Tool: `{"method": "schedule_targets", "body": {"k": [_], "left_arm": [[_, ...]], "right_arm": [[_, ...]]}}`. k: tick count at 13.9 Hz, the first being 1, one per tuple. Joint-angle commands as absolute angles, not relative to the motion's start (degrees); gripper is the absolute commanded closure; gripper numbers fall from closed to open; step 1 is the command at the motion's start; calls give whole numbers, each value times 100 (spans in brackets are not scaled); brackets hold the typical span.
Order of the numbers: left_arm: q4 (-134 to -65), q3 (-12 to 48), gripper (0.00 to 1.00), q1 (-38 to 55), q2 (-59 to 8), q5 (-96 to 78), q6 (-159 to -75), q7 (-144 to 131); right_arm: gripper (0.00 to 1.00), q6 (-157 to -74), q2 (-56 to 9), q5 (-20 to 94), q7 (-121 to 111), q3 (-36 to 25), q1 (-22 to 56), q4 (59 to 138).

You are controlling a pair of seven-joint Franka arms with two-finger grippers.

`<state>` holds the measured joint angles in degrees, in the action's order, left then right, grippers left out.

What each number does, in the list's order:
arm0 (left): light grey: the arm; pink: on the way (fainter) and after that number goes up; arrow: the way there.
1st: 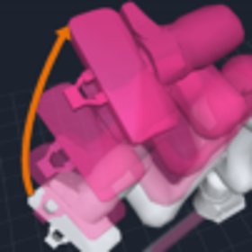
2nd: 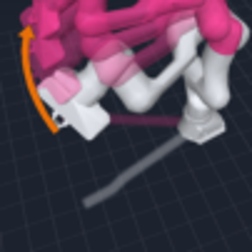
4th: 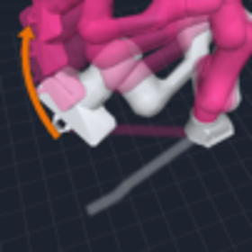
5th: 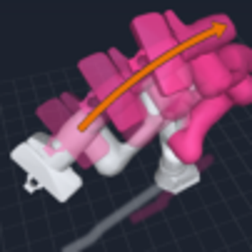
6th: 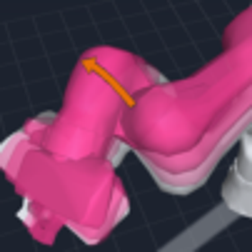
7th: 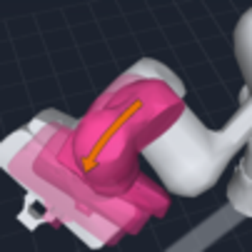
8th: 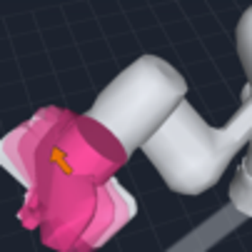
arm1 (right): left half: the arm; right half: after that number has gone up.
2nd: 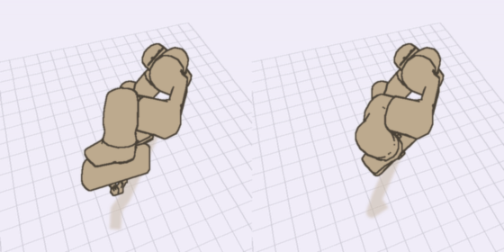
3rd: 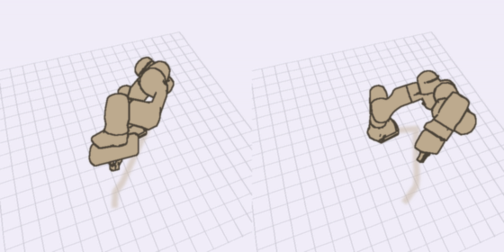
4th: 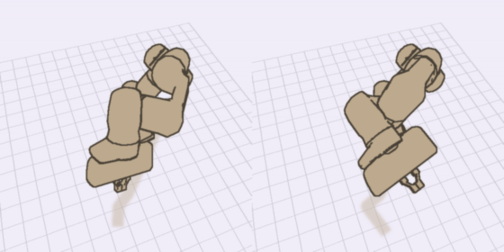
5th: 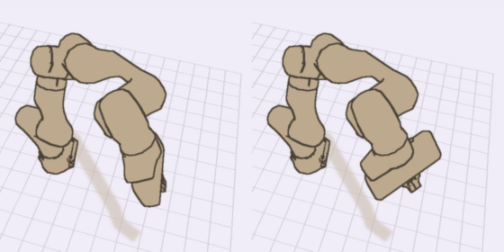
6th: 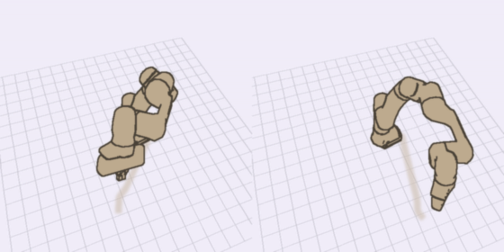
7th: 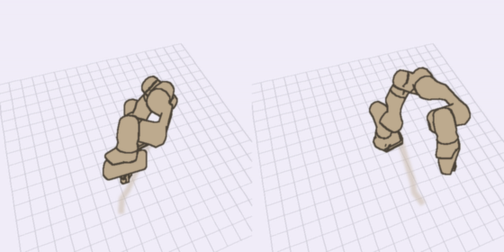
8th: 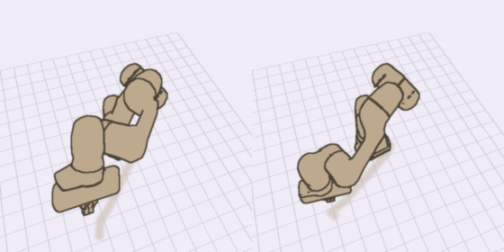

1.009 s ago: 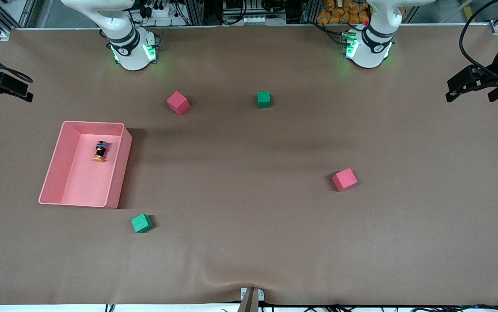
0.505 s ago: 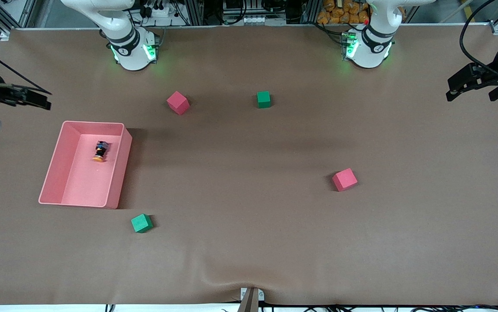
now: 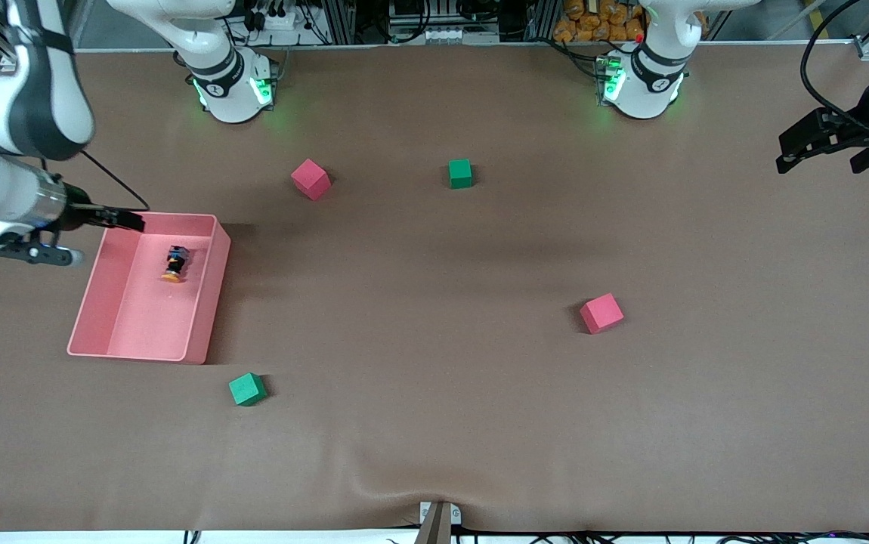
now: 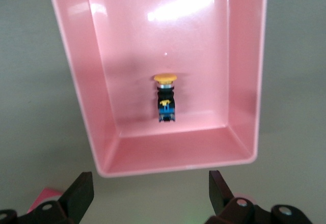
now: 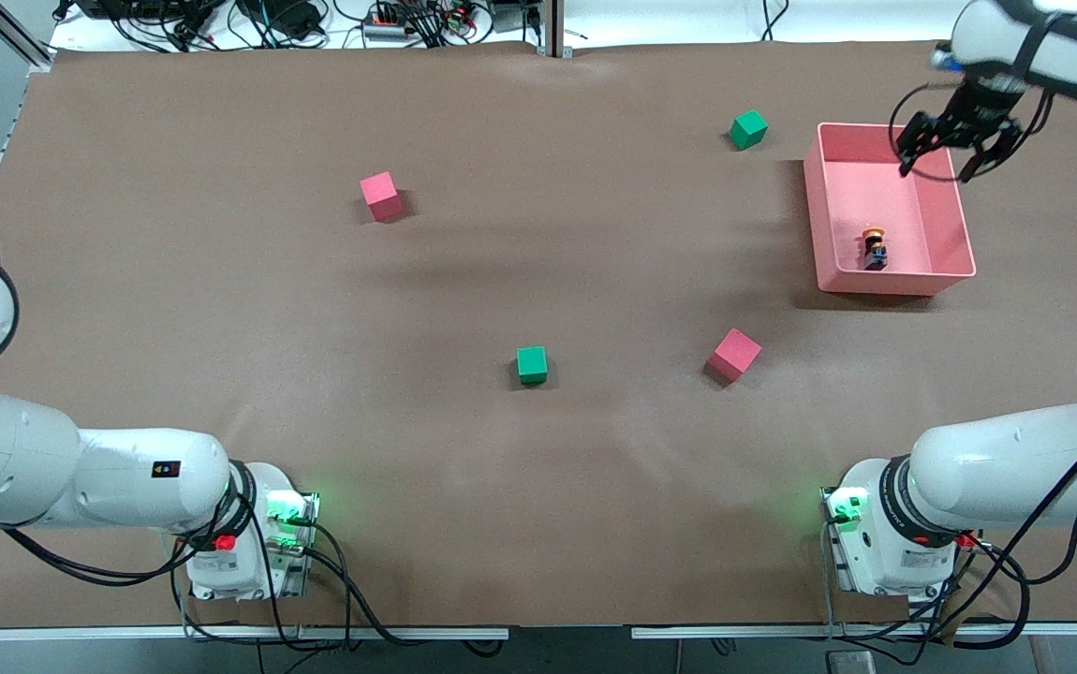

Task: Place and upright button with both arms
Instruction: 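Reach the right gripper into the pink tray over the yellow button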

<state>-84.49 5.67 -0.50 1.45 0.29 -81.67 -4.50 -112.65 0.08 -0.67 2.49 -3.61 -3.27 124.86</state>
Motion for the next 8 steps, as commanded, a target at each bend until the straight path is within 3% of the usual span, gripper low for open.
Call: {"method": "schedule_targets", "body": {"k": [1,5,8], "left_arm": [[-8429,571,0,-44,193,8,-8077,-317],[-8437,571,0,-44,167,-18,-8121,-299],[-8446,571,0,-53,167,-35,-8130,-299]], "right_arm": [[0,-11821,18,-141,123,-316,-413,13016],[0,-12189,-561,-141,88,-316,-439,13078],[0,-12978,-860,-141,-358,-308,-755,13463]]}}
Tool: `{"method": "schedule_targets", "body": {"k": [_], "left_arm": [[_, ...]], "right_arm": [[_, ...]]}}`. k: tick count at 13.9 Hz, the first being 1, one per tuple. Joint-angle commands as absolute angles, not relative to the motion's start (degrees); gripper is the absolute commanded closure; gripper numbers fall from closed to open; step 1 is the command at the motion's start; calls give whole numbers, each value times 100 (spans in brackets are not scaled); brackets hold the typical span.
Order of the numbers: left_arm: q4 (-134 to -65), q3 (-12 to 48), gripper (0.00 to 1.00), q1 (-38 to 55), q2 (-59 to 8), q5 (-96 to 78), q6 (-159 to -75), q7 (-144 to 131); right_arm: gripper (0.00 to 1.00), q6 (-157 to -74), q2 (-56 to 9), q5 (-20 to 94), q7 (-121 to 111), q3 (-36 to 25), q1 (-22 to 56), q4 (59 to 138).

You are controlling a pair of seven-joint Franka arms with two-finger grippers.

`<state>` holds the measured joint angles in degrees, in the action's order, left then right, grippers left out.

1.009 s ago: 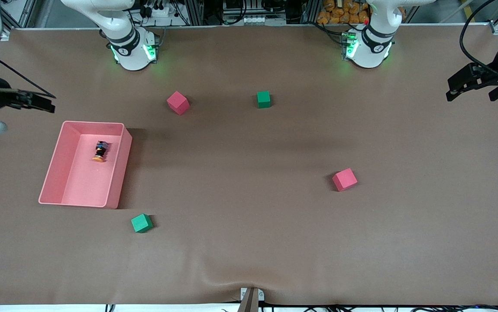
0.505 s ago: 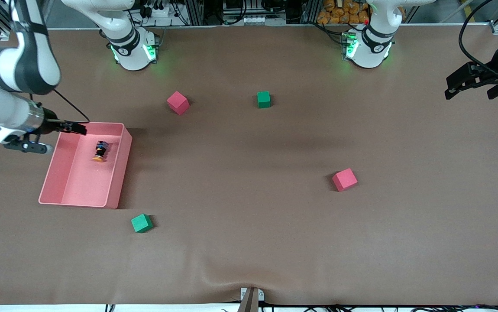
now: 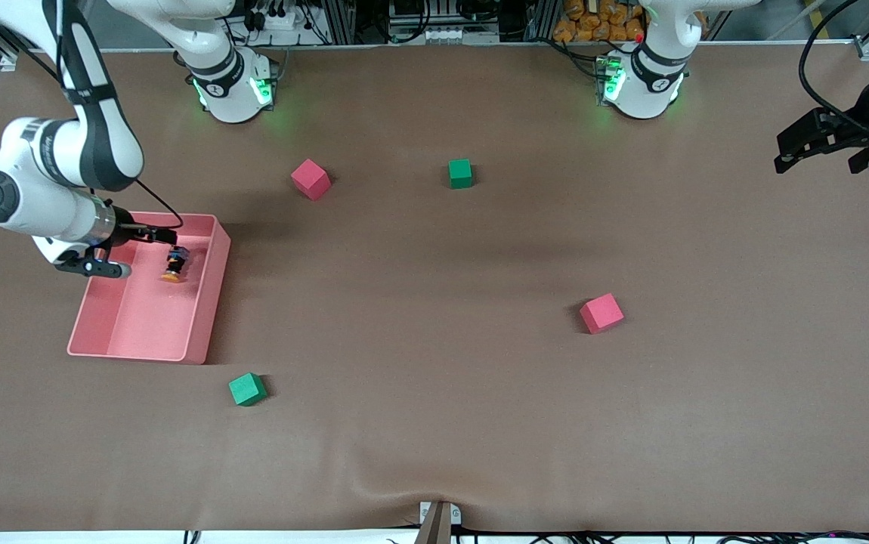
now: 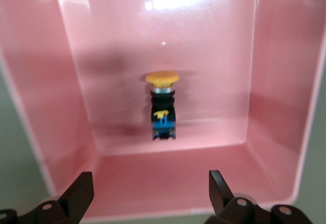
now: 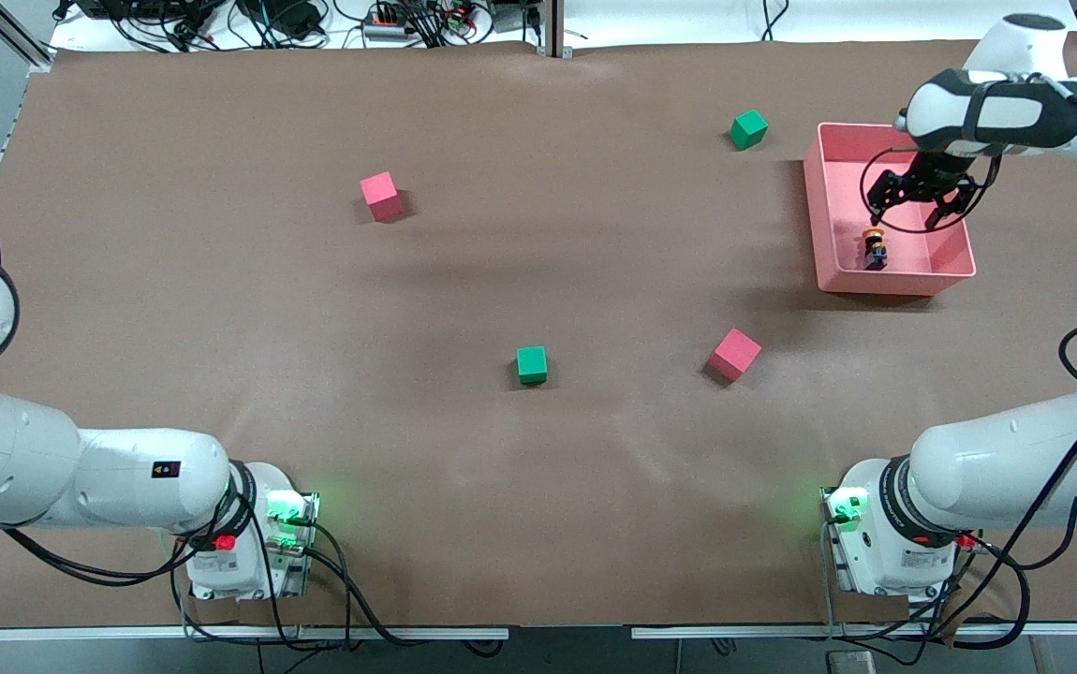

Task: Place and upright button with both arms
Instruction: 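Reach the right gripper into the pink tray over the yellow button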

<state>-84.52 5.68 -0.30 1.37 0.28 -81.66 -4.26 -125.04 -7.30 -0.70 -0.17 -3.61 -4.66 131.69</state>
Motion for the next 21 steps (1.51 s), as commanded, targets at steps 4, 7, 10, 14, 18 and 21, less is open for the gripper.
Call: {"method": "schedule_targets", "body": {"k": [4,7,10,14,18,21], "left_arm": [[-8446,554,0,-88,220,-44,-8165,-316],[-8403,536,0,-97,272,-53,-8156,-299],[-8394,519,0,-97,334,-70,-8156,-299],[-8402,510,0,-105,360,-79,-8148,-299],[-8402,510,0,-105,387,-79,-8156,-308],[-8402,510,0,-105,396,-79,-8148,-299]], "right_arm": [[0,-13490,-1212,-114,-483,-299,-879,13667],[0,-14270,-1353,-79,-483,-299,-835,14008],[0,-14537,-1459,-79,-483,-281,-783,14071],[0,-14669,-1564,-79,-475,-281,-686,14071],[0,-14748,-1661,-79,-475,-272,-650,14063],[0,-14739,-1661,-79,-483,-272,-607,14063]]}}
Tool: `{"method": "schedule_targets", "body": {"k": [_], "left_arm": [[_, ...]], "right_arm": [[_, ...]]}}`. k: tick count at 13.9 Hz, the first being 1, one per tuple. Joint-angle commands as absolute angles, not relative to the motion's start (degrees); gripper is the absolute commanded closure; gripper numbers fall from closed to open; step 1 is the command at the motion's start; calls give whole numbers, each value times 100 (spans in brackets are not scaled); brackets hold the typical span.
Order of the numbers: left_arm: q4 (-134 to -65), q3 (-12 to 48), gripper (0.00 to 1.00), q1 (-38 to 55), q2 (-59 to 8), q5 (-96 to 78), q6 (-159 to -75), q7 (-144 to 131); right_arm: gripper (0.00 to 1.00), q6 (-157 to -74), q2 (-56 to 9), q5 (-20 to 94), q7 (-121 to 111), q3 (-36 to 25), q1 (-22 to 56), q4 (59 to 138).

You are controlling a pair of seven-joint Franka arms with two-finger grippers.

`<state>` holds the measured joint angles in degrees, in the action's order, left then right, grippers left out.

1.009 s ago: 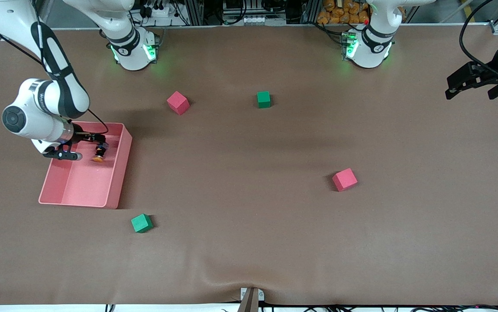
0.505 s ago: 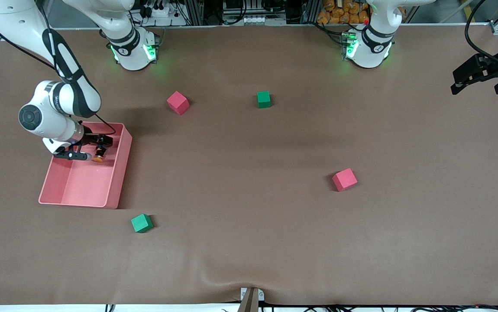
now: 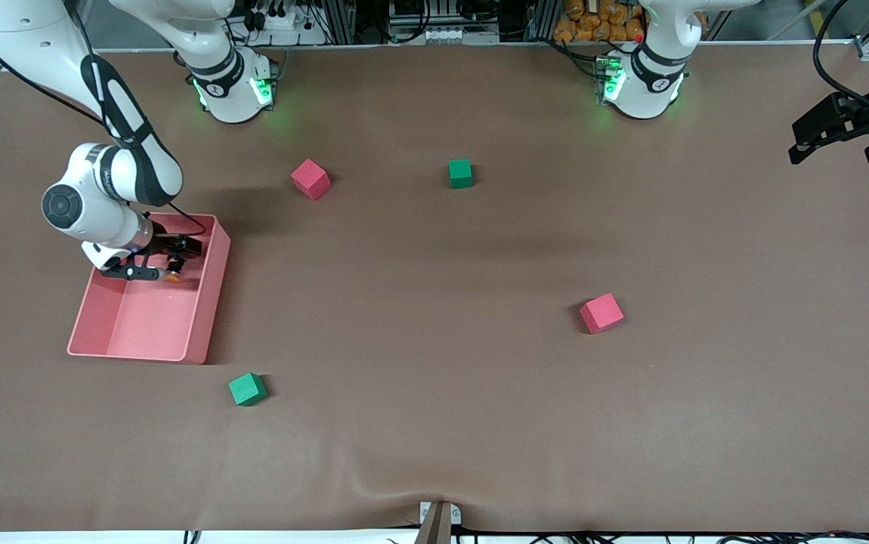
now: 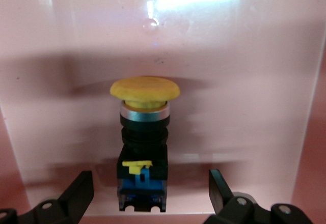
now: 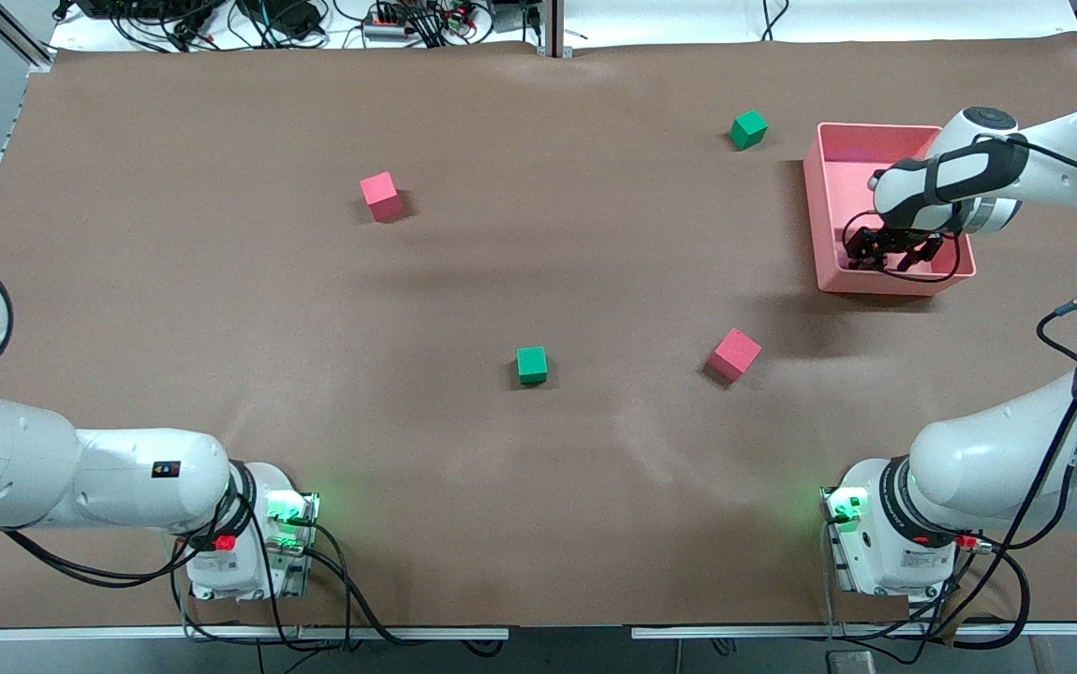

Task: Place and upright button with both arms
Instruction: 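Reach the right gripper into the pink tray over the yellow button, then close the right gripper on the yellow button's base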

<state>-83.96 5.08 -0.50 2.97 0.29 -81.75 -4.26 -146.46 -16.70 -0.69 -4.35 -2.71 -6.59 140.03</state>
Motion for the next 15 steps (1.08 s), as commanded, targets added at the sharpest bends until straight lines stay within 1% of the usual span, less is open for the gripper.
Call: {"method": "schedule_targets", "body": {"k": [1,3,4,5,6,7,8,10,11,15], "left_arm": [[-8402,510,0,-105,396,-79,-8147,-299],[-8385,518,0,-97,343,-140,-8226,-316],[-8402,519,0,-97,343,-245,-8235,-351],[-8394,519,0,-97,351,-255,-8235,-360],[-8411,510,0,-105,352,-264,-8235,-378],[-8411,510,0,-97,334,-264,-8244,-395],[-8420,510,0,-97,317,-246,-8253,-404],[-8446,510,0,-97,273,-237,-8270,-396],[-8429,510,0,-97,264,-263,-8279,-404],[-8420,519,0,-97,290,-264,-8288,-404]], "right_arm": [[0,-14739,-1661,-79,-483,-272,-580,14054],[0,-14731,-1661,-79,-483,-281,-589,14054],[8,-14739,-1661,-79,-483,-281,-589,14045],[41,-14731,-1670,-79,-475,-281,-589,14045],[65,-14730,-1687,-79,-466,-281,-598,14028],[79,-14739,-1714,-79,-466,-281,-598,14019],[87,-14739,-1714,-70,-466,-281,-615,14001],[98,-14730,-1705,-70,-475,-281,-633,13957],[100,-14722,-1688,-70,-475,-281,-642,13931],[100,-14477,-1363,-79,-483,-290,-615,13869]]}}
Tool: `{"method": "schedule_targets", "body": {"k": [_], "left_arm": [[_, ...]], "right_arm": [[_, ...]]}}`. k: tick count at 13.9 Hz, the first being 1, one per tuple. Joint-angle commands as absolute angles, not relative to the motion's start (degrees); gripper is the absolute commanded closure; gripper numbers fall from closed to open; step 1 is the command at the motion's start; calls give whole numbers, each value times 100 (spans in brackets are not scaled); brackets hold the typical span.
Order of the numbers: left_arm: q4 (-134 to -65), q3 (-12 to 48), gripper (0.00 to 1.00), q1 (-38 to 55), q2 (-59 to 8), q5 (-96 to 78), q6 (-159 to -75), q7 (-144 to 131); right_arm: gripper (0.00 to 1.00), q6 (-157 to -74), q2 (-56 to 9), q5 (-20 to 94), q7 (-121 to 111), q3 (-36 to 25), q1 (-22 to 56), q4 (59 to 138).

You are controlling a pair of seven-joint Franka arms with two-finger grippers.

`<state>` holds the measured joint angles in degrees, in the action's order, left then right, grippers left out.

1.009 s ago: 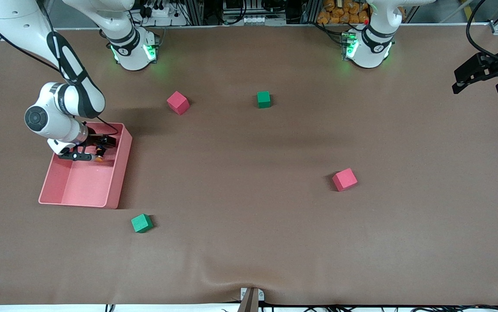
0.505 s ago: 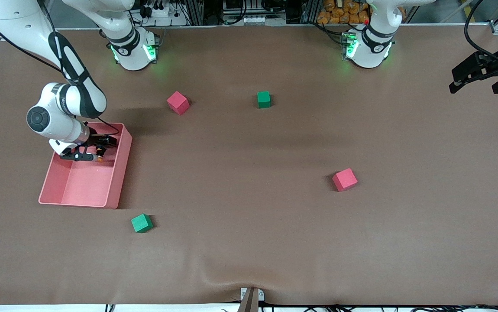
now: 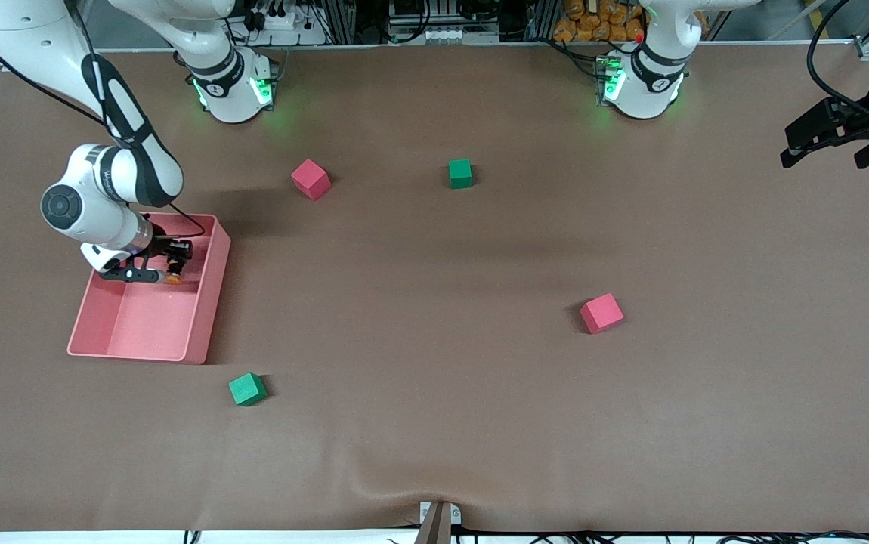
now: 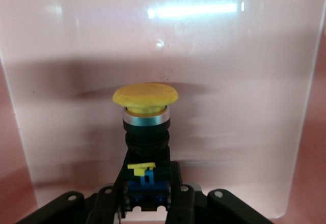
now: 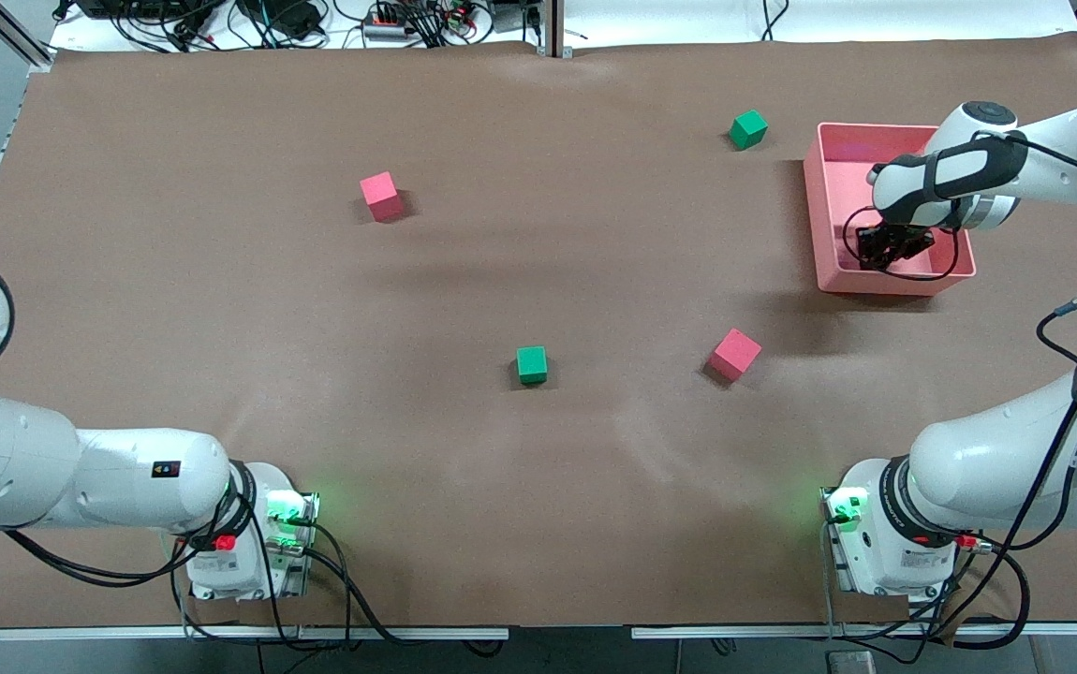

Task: Place and upright button with both arms
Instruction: 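Close the right gripper on the yellow button's base, then lift the button out of the tray and carry it to mid-table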

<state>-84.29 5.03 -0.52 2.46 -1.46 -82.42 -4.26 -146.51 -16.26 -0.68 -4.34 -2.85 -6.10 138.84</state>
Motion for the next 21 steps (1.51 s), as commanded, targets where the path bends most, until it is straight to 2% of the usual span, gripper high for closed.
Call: {"method": "schedule_targets", "body": {"k": [1,4,7,10,15,21], "left_arm": [[-8411,527,0,-97,299,-264,-8297,-404],[-8394,527,0,-97,360,-255,-8297,-404],[-8402,545,0,-88,369,-211,-8367,-413],[-8420,554,0,-97,325,-185,-8376,-413],[-8420,554,0,-88,246,-202,-8639,-422],[-8429,554,0,-79,79,-211,-8868,-413]], "right_arm": [[100,-14284,-1232,-79,-492,-290,-598,13791],[100,-13048,-1020,-88,-501,-281,-589,13151],[100,-11440,-1046,-88,-501,-272,-537,12001],[100,-10505,-1090,-97,-492,-272,-230,11138],[100,-10362,-1273,-53,-186,-272,1149,10337],[100,-10406,-2476,87,973,-272,2897,8888]]}}
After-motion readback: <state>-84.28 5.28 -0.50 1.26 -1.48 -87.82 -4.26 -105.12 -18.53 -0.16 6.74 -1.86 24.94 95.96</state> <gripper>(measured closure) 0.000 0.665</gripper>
